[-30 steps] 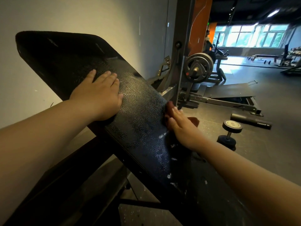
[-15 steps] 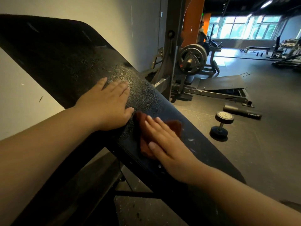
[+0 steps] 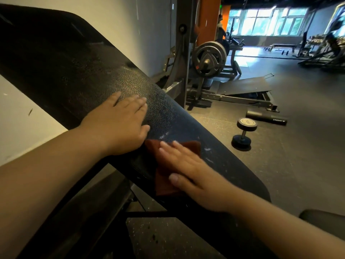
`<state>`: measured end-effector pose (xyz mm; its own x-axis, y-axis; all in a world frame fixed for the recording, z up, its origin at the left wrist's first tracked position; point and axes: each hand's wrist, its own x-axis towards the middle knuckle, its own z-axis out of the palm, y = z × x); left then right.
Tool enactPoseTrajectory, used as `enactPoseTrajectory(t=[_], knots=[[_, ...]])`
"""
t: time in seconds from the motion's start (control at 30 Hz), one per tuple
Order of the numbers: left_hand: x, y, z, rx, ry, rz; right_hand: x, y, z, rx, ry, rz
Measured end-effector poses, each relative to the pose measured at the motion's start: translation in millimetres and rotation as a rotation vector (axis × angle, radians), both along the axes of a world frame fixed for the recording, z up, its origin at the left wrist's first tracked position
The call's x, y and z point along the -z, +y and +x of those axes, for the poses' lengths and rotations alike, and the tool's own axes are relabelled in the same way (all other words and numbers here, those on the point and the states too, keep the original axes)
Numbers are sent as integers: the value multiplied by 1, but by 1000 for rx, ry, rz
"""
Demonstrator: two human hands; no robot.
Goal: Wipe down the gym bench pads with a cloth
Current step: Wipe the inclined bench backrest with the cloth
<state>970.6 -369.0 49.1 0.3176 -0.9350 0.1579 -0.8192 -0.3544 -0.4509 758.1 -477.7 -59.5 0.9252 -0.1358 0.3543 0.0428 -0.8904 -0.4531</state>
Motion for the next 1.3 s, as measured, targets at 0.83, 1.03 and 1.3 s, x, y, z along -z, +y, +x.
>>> enactPoseTrajectory(t=[0.83,1.03,1.3], knots=[[32,-15,-43,17,-34,49,28,20,-41,179,33,134],[34,-17,-47,12,-40,62,40,-41,-38,819,59,540],[38,-13,-53,76,1,35,43,31,-45,367,-36,299]])
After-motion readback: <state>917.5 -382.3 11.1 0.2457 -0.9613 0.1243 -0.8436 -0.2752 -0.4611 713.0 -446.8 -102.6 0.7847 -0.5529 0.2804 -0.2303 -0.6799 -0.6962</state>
